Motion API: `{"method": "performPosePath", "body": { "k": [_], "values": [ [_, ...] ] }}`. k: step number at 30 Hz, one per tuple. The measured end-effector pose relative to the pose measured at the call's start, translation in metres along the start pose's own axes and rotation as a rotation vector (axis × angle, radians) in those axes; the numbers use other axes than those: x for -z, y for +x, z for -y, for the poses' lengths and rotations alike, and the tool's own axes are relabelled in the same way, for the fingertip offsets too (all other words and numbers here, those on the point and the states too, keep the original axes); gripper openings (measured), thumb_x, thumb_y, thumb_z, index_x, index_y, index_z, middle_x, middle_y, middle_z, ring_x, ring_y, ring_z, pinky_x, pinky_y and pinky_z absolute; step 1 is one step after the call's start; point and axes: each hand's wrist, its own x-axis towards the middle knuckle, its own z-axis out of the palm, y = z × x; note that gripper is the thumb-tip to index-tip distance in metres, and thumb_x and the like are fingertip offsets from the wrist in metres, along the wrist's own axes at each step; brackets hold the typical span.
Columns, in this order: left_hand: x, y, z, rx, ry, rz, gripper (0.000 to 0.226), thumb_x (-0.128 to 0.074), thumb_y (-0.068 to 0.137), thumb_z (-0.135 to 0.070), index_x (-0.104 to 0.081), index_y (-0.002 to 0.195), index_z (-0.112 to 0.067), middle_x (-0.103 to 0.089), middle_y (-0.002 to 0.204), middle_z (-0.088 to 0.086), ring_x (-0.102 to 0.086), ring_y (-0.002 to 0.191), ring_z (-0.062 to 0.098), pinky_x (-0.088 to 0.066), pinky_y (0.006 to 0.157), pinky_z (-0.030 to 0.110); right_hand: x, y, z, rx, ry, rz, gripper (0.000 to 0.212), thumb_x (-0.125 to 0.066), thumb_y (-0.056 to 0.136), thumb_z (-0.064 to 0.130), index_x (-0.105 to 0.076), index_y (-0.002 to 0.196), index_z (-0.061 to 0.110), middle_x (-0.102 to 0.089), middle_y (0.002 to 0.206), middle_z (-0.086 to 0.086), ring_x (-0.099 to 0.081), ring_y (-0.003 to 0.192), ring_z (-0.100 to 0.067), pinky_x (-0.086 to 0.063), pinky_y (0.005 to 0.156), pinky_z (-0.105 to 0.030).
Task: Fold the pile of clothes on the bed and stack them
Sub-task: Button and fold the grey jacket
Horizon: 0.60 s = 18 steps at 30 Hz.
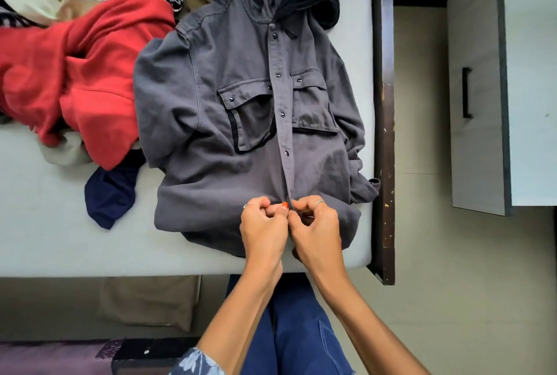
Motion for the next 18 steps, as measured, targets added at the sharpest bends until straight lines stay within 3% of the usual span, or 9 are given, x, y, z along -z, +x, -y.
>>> {"method": "performPosePath", "body": {
  "k": [4, 8, 10, 12, 13, 16, 18],
  "values": [
    [-0.002, 0.003, -0.006, 0.037, -0.041, 0.08, 0.018, -0.06, 0.086, -0.001, -0.051, 0.083, -0.017, -0.065, 0.079, 0.005, -0.058, 0.076, 0.019, -0.049, 0.079, 0.036, 0.006, 0.009, 0.006, 0.042, -0.047, 0.057, 0.01, -0.064, 0.085, 0.009, -0.055, 0.081, 0.013, -0.065, 0.078, -0.006, -0.059, 0.07, -0.018, -0.043, 0.06, -0.016],
    [-0.007, 0.018, -0.035, -0.023, 0.08, 0.158, 0.02, -0.061, 0.086, 0.0, -0.051, 0.086, -0.017, -0.061, 0.075, 0.003, -0.053, 0.065, 0.011, -0.045, 0.061, 0.018, 0.005, 0.02, 0.015, 0.004, -0.068, 0.125, 0.026, -0.066, 0.086, 0.022, -0.04, 0.086, 0.025, -0.057, 0.076, 0.004, -0.054, 0.068, -0.012, -0.04, 0.057, -0.014],
    [-0.008, 0.024, -0.054, -0.023, 0.108, 0.315, 0.019, -0.056, 0.089, 0.002, -0.051, 0.087, -0.016, -0.062, 0.077, 0.002, -0.054, 0.067, 0.01, -0.043, 0.061, 0.019, 0.004, 0.033, 0.02, -0.072, 0.024, 0.068, 0.026, -0.068, 0.083, 0.019, -0.043, 0.088, 0.024, -0.059, 0.079, 0.002, -0.054, 0.07, -0.011, -0.044, 0.065, -0.019],
    [-0.007, 0.031, -0.067, -0.047, 0.183, 0.49, 0.017, -0.049, 0.093, 0.002, -0.053, 0.096, -0.015, -0.065, 0.084, -0.001, -0.057, 0.075, 0.005, -0.044, 0.068, 0.018, 0.008, 0.049, 0.027, -0.129, 0.104, 0.011, 0.023, -0.07, 0.074, 0.019, -0.053, 0.09, 0.016, -0.065, 0.085, -0.007, -0.058, 0.075, -0.016, -0.049, 0.073, -0.033],
    [-0.005, 0.034, -0.07, -0.082, 0.234, 0.543, 0.017, -0.048, 0.095, 0.001, -0.053, 0.1, -0.015, -0.066, 0.087, -0.002, -0.058, 0.077, 0.003, -0.043, 0.07, 0.017, 0.011, 0.055, 0.032, -0.145, 0.136, 0.012, 0.023, -0.069, 0.07, 0.019, -0.057, 0.089, 0.012, -0.066, 0.084, -0.01, -0.058, 0.074, -0.017, -0.048, 0.07, -0.036],
    [0.005, 0.044, -0.072, -0.315, 0.419, 0.538, 0.016, -0.055, 0.094, -0.007, -0.055, 0.109, -0.012, -0.067, 0.09, 0.004, -0.061, 0.075, 0.001, -0.047, 0.073, 0.016, 0.021, 0.071, 0.05, -0.166, 0.269, 0.095, 0.007, -0.062, 0.077, 0.001, -0.059, 0.081, 0.004, -0.059, 0.069, -0.008, -0.053, 0.066, -0.018, -0.042, 0.058, -0.025],
    [0.012, 0.049, -0.069, -0.495, 0.495, 0.5, 0.026, -0.064, 0.089, -0.013, -0.055, 0.113, -0.016, -0.067, 0.089, 0.001, -0.063, 0.078, 0.006, -0.05, 0.079, 0.018, 0.027, 0.077, 0.062, -0.185, 0.344, 0.177, 0.017, -0.057, 0.081, -0.007, -0.055, 0.069, 0.005, -0.055, 0.054, -0.002, -0.05, 0.053, -0.012, -0.04, 0.049, -0.018]
  ]
}}
